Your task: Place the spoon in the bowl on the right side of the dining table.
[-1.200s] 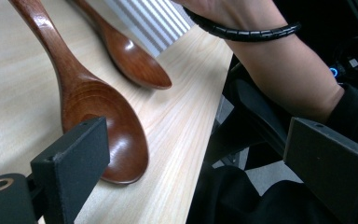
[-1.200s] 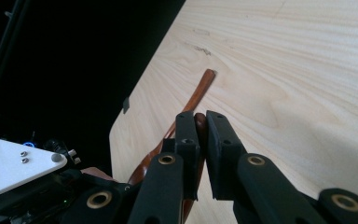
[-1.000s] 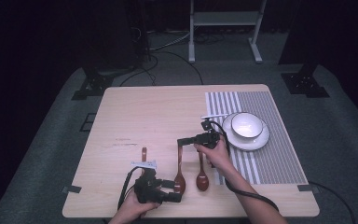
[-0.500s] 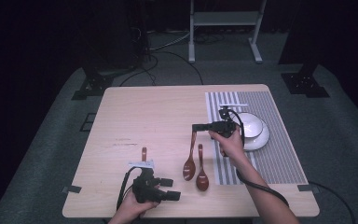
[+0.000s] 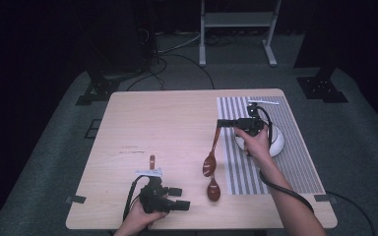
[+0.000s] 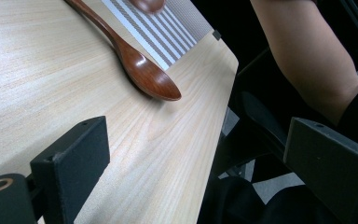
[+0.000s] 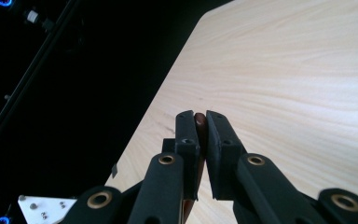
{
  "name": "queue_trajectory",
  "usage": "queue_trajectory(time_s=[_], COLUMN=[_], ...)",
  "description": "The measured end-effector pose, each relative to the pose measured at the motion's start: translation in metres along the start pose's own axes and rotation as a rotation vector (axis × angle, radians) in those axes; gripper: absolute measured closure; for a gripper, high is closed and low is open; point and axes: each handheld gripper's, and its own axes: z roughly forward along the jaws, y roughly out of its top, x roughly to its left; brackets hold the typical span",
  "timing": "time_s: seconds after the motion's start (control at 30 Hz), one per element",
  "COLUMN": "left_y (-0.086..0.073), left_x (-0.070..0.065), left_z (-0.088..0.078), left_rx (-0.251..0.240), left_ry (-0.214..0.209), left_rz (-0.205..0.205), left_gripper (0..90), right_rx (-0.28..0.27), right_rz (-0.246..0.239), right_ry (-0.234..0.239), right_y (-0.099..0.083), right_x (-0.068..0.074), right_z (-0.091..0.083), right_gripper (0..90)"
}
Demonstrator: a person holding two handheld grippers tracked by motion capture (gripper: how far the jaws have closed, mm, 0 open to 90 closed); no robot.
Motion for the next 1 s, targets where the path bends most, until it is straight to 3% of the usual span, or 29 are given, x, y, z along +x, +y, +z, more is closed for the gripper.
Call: queue_trajectory(time_s=[1.0], left_y=[0.000], left_x=[0.000], left_z=[0.001], left_rx=[0.006], left_ry=[0.012], left_rz=[0.010], left_gripper=[5.8], right_rx=[-0.195], right_rz=[0.018], right_ry=[-0.133], right_y=[0.035], right_x=[-0.007], right_z=[-0.081], right_gripper=[83.7])
